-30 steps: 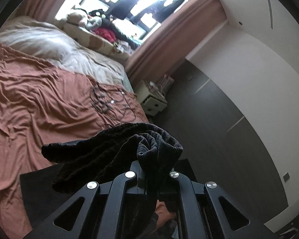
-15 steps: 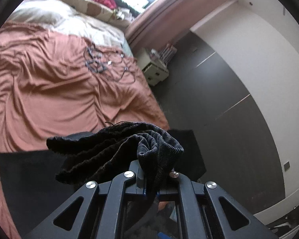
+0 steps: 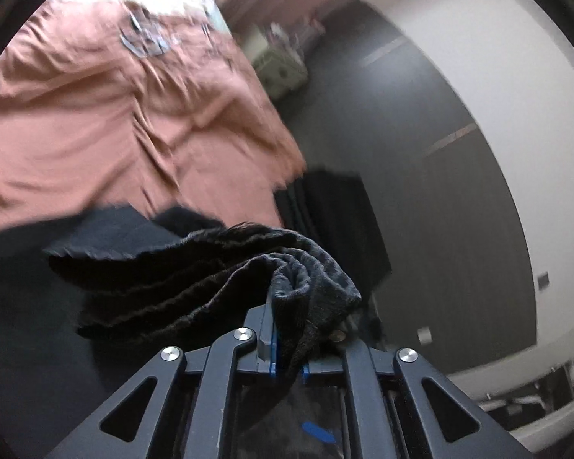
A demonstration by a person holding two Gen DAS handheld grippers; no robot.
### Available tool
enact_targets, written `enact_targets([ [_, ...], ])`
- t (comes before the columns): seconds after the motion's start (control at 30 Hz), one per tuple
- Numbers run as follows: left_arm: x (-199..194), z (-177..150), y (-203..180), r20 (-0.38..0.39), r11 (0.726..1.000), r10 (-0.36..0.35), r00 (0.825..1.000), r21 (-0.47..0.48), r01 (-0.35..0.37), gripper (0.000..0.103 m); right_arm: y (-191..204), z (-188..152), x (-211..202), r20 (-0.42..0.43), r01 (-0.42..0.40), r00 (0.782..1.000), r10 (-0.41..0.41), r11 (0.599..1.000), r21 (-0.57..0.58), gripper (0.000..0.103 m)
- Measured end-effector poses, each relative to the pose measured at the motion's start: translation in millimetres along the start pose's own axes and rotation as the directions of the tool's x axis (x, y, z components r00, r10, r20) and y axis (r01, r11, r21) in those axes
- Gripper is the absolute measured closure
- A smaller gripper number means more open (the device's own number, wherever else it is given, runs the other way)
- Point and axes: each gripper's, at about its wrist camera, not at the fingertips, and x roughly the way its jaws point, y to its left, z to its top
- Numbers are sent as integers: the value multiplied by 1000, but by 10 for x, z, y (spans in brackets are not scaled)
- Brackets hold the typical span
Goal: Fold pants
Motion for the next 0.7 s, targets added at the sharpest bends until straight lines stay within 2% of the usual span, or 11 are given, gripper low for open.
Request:
enact_targets([
  [0.03,57,-17,5,-25,1000,1,1000,-3,-1,93,-12,6,-25,3,6,1000,-6,1000,1,24],
  [0.07,132,-54,11,-58,1000,3,998,-5,-3,87,-23,10,-48,6,10,1000,-11,1000,5,24],
  [0.1,186,-96,20,-88,1000,-4,996,-3,4,69,-27,14,-66,8,12,1000,-12,1000,6,24],
  [0.13,224,-143,33,-121,1000,-22,992,-1,22,58,-36,19,-88,11,13,1000,-13,1000,6,24],
  [0.17,228,-162,46,-132,1000,-29,991,-1,29,39,-43,23,-106,14,16,1000,-16,1000,6,24],
  [0.2,205,-199,63,-136,999,-31,990,5,32,25,-51,28,-118,16,18,1000,-18,1000,7,24],
  [0.23,173,-221,82,-136,999,-29,990,10,31,21,-64,32,-122,16,17,1000,-17,1000,7,24],
  [0.27,131,-243,98,-136,999,-29,990,15,31,18,-77,36,-122,15,17,1000,-17,1000,10,24],
  [0.37,-20,-290,180,-127,1000,-17,992,15,19,18,-94,43,-120,14,13,1000,-13,1000,13,24],
  [0.53,-373,-331,464,-59,999,53,997,17,-52,18,-68,46,-113,14,20,1000,-20,1000,-4,24],
  [0.7,-746,-462,868,12,993,117,993,-19,-117,18,-22,90,-100,17,66,998,-65,997,-41,24],
])
